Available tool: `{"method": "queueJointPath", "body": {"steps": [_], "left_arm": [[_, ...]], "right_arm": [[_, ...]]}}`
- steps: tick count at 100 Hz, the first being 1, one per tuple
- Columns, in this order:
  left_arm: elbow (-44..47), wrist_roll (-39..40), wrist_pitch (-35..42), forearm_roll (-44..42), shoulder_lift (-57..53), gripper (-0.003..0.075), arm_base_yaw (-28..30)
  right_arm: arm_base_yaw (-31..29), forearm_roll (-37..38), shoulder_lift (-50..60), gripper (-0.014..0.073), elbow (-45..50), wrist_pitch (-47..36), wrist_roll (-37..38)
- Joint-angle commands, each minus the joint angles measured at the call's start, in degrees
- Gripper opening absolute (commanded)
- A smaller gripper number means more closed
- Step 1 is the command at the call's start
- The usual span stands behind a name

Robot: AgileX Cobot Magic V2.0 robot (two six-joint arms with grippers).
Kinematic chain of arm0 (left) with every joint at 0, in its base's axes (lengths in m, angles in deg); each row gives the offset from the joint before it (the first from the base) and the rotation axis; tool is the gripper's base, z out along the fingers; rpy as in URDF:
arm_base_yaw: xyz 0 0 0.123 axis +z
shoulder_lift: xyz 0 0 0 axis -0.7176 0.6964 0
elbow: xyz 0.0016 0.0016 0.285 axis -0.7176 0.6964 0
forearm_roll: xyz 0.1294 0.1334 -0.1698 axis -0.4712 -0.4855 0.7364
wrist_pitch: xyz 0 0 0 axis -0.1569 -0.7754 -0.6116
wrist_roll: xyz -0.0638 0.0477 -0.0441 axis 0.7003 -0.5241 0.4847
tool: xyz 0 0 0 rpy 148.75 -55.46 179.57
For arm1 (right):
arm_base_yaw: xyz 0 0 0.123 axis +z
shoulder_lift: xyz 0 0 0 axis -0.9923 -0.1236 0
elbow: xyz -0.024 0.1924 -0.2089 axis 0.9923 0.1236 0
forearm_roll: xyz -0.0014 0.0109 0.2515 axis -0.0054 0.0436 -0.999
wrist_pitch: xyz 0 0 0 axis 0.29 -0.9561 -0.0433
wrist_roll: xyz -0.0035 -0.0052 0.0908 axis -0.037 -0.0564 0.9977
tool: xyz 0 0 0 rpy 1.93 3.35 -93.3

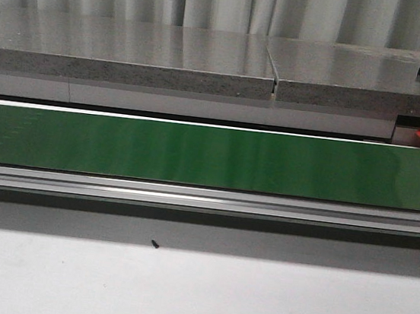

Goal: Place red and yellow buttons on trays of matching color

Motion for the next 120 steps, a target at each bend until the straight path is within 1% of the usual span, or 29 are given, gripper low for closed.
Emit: {"method": "queueJointPath", "body": {"steps": [1,14,23,33,49,74,85,96,102,120], "left_arm": [[-0.34,1.87,9.41,-3.00,-0.98,-0.0020,-0.27],[5.89,6.20,22.82,-7.16,-3.54,-0.0020,-0.27],[10.65,9.08,31.56,-12.27,-6.70,-0.0020,-0.27],[15.80,12.96,37.72,-17.30,-10.14,-0.0020,-0.27],[21.73,12.96,39.13,-17.96,-14.92,-0.0020,-0.27],[32.21,13.08,46.14,-17.73,-24.11,-0.0020,-0.27],[37.11,13.08,46.81,-16.23,-28.34,-0.0020,-0.27],[41.29,13.16,49.72,-15.62,-32.15,-0.0020,-0.27],[40.87,13.20,46.20,-15.46,-32.04,-0.0020,-0.27],[41.06,13.20,46.41,-14.97,-32.04,-0.0020,-0.27]], "right_arm": [[-0.43,0.55,1.07,-0.0067,-0.96,-4.57,0.05],[-0.43,0.55,1.07,-0.0067,-0.96,-4.57,0.05],[-0.43,0.55,1.07,-0.0067,-0.96,-4.57,0.05],[-0.43,0.55,1.07,-0.0067,-0.96,-4.57,0.05],[-0.43,0.55,1.07,-0.0067,-0.96,-4.57,0.05],[-0.43,0.55,1.07,-0.0067,-0.96,-4.57,0.05],[-0.43,0.55,1.07,-0.0067,-0.96,-4.57,0.05],[-0.43,0.55,1.07,-0.0067,-0.96,-4.57,0.05],[-0.43,0.55,1.07,-0.0067,-0.96,-4.57,0.05],[-0.43,0.55,1.07,-0.0067,-0.96,-4.57,0.05]]}}
